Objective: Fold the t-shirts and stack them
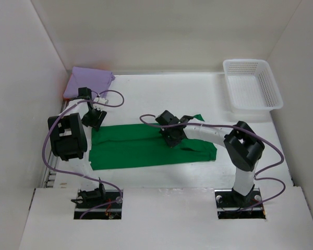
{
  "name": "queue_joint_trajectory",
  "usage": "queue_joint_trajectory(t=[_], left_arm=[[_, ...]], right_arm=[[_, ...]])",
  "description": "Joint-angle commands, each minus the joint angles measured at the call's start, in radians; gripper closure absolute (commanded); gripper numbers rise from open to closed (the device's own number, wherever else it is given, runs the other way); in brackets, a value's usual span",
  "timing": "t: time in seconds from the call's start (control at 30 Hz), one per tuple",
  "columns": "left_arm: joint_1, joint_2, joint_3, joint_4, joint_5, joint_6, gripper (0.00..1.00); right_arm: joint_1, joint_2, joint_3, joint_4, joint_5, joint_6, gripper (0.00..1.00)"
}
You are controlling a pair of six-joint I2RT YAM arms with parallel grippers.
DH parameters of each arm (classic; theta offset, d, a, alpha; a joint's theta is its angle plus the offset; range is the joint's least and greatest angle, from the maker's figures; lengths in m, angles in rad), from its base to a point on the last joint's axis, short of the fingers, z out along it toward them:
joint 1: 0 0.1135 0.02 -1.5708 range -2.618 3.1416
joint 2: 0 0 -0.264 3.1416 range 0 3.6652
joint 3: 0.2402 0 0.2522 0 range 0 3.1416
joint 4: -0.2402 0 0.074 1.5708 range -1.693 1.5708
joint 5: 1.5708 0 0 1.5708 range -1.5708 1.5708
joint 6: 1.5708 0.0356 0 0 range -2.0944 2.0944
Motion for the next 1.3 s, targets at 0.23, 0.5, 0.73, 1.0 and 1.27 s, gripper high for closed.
queue_joint_trajectory(t=[0.23, 0.5, 0.73, 1.0, 1.27], left_arm=[[0.008, -0.019, 0.02, 0.018, -0.007, -0.001, 0.44], [0.008, -0.016, 0.017, 0.012, -0.007, 0.002, 0.43], [0.026, -0.026, 0.02, 0.006, -0.007, 0.008, 0.43], [0.039, -0.021, 0.009, -0.013, -0.007, 0.013, 0.43], [0.036, -0.018, 0.006, -0.013, -0.017, 0.014, 0.43]], right_arm=[[0.01, -0.106, 0.038, -0.058, -0.155, -0.093, 0.98], [0.01, -0.023, 0.058, -0.083, -0.295, -0.142, 0.74], [-0.054, -0.139, 0.012, -0.003, -0.294, -0.057, 0.55], [-0.368, -0.443, -0.295, -0.053, 0.046, 0.42, 0.5], [-0.447, -0.491, -0.426, -0.187, 0.044, 0.444, 0.42]])
